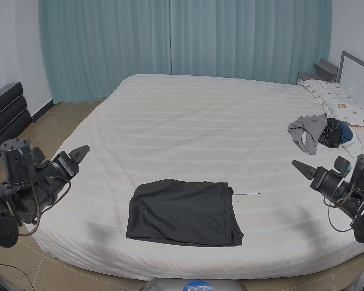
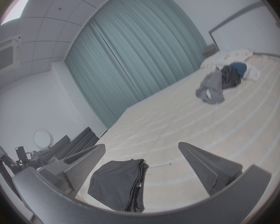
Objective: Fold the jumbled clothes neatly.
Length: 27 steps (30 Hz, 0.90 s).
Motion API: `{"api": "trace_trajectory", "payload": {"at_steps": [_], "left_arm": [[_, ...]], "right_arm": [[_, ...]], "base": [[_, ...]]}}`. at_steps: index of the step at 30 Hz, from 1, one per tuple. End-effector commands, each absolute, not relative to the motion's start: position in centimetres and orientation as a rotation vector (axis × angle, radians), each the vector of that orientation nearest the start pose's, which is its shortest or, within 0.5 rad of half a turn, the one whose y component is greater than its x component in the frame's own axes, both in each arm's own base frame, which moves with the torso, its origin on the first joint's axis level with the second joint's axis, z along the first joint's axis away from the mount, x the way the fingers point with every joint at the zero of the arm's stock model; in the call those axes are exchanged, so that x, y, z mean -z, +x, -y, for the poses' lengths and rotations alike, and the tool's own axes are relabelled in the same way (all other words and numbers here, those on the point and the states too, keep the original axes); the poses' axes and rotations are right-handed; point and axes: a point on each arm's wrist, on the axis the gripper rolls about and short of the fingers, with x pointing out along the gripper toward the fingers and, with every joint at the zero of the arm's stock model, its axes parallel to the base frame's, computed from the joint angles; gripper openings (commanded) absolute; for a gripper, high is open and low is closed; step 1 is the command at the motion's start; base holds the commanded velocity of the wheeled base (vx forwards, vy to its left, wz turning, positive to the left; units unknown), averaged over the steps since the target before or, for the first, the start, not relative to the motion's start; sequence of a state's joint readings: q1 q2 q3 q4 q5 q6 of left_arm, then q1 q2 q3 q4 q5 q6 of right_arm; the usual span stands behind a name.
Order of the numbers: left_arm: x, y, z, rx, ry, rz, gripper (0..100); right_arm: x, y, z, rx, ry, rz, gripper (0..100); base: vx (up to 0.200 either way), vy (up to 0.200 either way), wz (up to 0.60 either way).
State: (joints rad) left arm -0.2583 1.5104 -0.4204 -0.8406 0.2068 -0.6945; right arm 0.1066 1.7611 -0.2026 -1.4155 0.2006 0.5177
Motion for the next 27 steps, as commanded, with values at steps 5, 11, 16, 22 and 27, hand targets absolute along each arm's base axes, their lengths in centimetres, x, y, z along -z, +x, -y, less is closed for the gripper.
{"api": "trace_trajectory", "payload": {"at_steps": [5, 11, 16, 22, 27], "left_arm": [[-19.7, 11.0, 2.1, -0.048, -0.443, 0.055, 100], [-19.8, 5.6, 0.6, -0.097, -0.340, 0.118, 100], [-18.7, 2.5, -0.3, -0.171, -0.220, 0.115, 100], [-17.7, 0.3, -1.0, -0.235, -0.153, 0.143, 100], [-16.9, -1.3, -1.5, -0.297, -0.123, 0.161, 100]], "right_arm": [[-15.9, 11.7, -1.5, -0.324, 0.332, 0.086, 100], [-15.6, 6.4, -1.2, -0.382, 0.294, 0.065, 100], [-15.1, 2.8, -0.9, -0.403, 0.291, 0.018, 100], [-13.9, -1.4, -0.4, -0.439, 0.257, -0.038, 100], [-12.0, -3.1, -0.2, -0.405, 0.193, -0.060, 100]], "base": [[0.000, 0.000, 0.00], [0.000, 0.000, 0.00], [0.000, 0.000, 0.00], [0.000, 0.000, 0.00], [0.000, 0.000, 0.00]]}}
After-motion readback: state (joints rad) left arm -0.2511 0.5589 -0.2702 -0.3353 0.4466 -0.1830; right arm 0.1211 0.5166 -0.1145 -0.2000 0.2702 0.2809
